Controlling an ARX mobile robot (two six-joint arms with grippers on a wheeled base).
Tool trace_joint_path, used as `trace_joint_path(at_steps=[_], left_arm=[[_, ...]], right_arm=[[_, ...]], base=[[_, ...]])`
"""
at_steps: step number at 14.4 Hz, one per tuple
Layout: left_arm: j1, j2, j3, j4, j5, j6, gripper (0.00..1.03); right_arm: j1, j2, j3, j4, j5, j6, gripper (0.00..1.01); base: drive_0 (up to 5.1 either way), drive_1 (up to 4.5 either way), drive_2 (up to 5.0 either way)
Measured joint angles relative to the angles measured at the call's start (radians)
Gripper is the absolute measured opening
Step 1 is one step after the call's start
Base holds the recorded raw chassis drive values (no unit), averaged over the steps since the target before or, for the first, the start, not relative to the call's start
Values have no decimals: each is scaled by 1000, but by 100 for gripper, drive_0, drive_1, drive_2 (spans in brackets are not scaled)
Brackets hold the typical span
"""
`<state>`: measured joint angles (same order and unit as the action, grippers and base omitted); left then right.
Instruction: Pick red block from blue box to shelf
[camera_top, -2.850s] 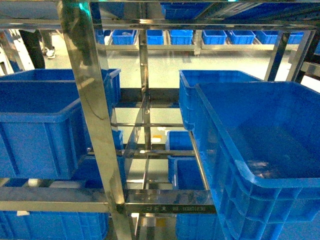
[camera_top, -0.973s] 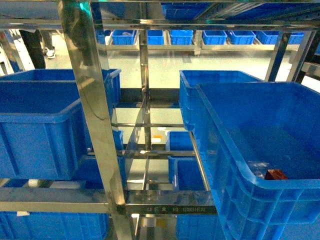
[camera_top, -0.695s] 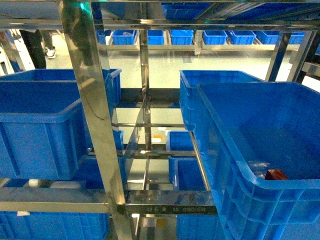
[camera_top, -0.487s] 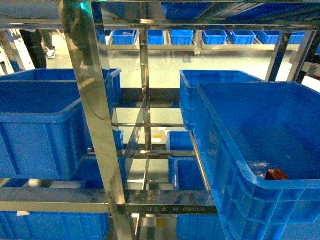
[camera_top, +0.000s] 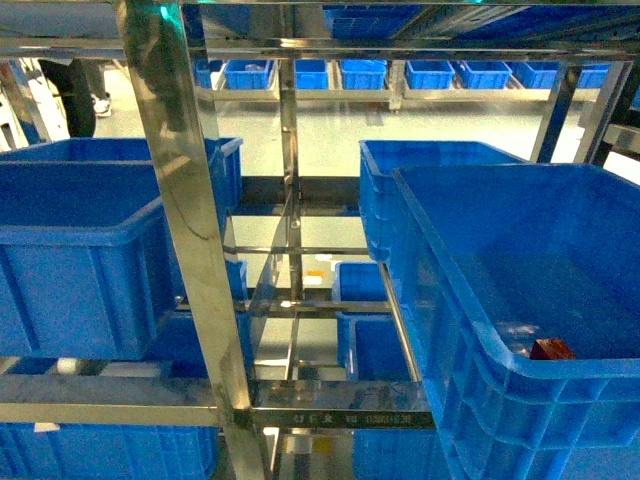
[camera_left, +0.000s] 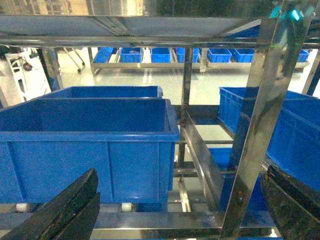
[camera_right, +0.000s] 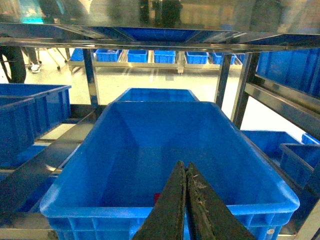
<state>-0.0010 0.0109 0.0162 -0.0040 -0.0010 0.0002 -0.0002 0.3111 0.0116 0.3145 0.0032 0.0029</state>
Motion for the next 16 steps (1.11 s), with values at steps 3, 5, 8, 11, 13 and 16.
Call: trace_joint_path(at_steps=[3,5,8,11,13,16], left_arm=[[0,0,0,0,0,0,98],[0,0,0,0,0,0,98],[0,0,0,0,0,0,98],[0,0,0,0,0,0,98],[0,0,0,0,0,0,98],[0,0,0,0,0,0,98]], right_arm=[[0,-70,0,-71,0,0,2],[0,-109,0,-110,0,0,2],[0,-206,0,-242,0,0,2],[0,-306,0,-325,-1,0,2],[0,-306,0,-319,-2,0,2],[0,-306,0,-319,-2,0,14]], base=[[0,0,0],[0,0,0],[0,0,0],[0,0,0],[0,0,0],[0,0,0]])
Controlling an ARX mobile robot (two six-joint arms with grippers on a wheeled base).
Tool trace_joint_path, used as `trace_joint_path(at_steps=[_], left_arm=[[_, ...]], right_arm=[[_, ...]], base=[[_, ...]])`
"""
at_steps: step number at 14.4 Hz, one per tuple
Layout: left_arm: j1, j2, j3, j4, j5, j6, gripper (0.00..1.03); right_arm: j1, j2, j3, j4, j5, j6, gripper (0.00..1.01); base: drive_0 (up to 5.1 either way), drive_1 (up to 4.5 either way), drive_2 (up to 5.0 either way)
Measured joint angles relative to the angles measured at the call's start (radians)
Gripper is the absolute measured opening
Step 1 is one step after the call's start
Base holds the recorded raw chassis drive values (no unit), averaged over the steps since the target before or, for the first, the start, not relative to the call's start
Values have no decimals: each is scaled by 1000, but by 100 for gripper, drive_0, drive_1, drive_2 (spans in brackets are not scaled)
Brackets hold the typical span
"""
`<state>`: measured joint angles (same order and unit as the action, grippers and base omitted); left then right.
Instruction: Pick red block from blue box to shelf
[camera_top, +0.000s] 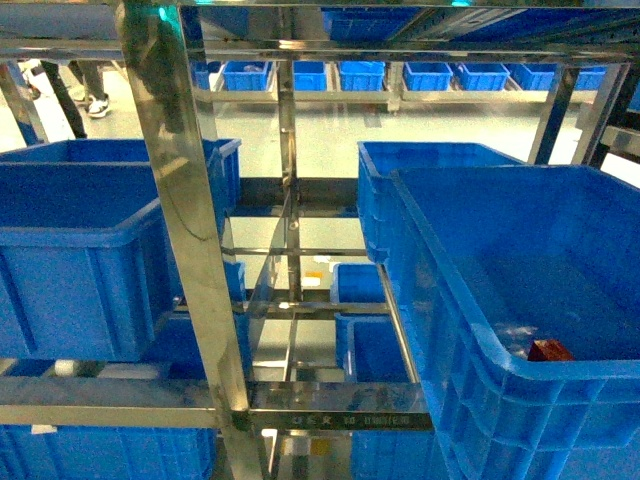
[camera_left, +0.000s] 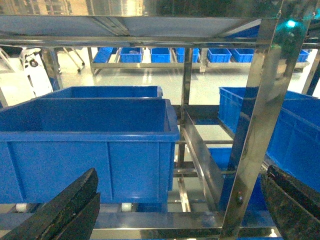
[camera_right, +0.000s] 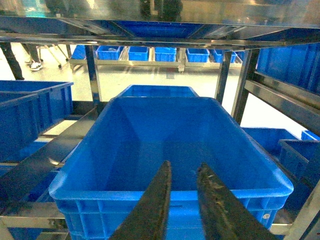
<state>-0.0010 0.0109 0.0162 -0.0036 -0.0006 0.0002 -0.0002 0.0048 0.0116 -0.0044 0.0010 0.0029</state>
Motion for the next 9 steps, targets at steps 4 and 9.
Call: trace_joint_path(at_steps=[4,9], left_arm=[[0,0,0,0,0,0,98],[0,0,0,0,0,0,98]], right_arm=[[0,0,0,0,0,0,64],[0,0,0,0,0,0,98]], base=[[0,0,0],[0,0,0]])
